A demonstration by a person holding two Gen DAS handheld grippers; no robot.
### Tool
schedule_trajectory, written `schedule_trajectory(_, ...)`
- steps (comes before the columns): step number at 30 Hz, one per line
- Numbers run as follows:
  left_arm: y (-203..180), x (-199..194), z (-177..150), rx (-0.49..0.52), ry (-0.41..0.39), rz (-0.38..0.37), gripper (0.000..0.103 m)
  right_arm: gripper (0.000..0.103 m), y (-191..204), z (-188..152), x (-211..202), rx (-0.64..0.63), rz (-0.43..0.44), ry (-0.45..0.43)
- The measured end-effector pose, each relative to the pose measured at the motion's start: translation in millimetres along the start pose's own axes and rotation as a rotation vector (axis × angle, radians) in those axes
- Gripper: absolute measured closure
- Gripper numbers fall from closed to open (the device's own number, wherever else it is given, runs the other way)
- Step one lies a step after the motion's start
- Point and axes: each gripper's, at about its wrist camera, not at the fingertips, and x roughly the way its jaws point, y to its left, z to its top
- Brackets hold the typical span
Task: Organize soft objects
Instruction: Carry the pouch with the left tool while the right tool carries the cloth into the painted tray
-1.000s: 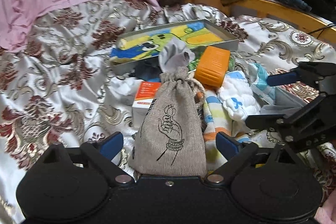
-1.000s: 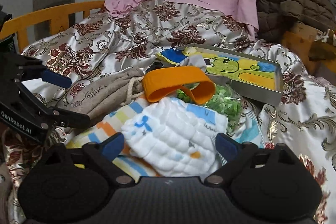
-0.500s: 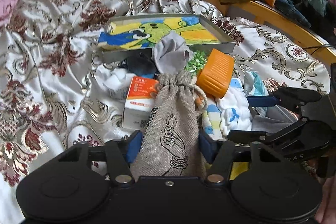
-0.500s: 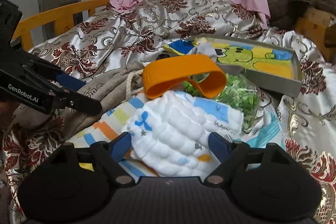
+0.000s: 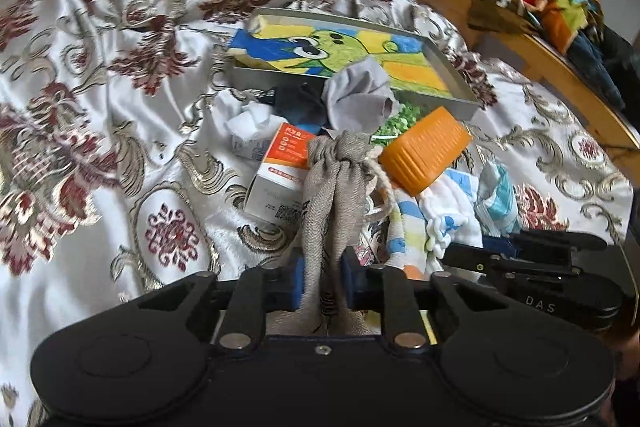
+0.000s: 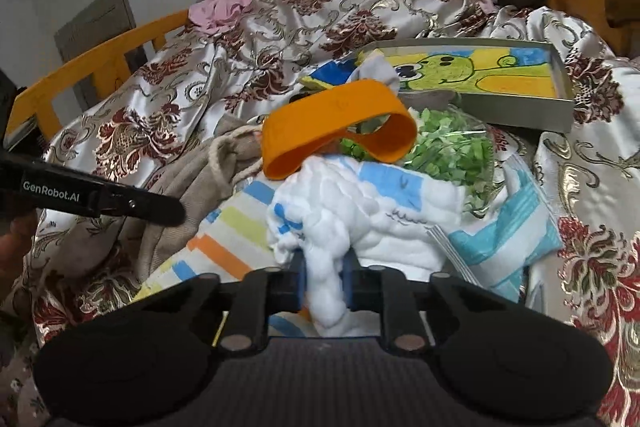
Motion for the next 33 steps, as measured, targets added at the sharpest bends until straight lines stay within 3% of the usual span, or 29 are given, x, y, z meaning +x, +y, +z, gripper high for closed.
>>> schedule_trajectory(8, -7.6, -31.1, -8.2, -0.047, -0.006, -0.018, 0.088, 0.088, 2.2, 2.4, -42.9, 0.088, 0.06, -0.067)
schedule_trajectory(15, -14.6, -57.6, -9.5, -0.043, -0.046, -0.028, 0.089, 0.088, 5.6, 1.9, -68.8, 0.103, 0.055, -0.125)
schedule_trajectory(27, -21.2, -83.7, 14.4, -0.056, -0.134, -0.05, 0.089, 0.088, 5.4, 19.5, -94.9, 0.146, 0.165, -0.241)
schedule_trajectory(33, -26.5, -87.7, 33.4, -0.038, -0.164, -0.06, 0.089, 0.087, -3.4, 35.1, -93.7, 0.131, 0.192, -0.205)
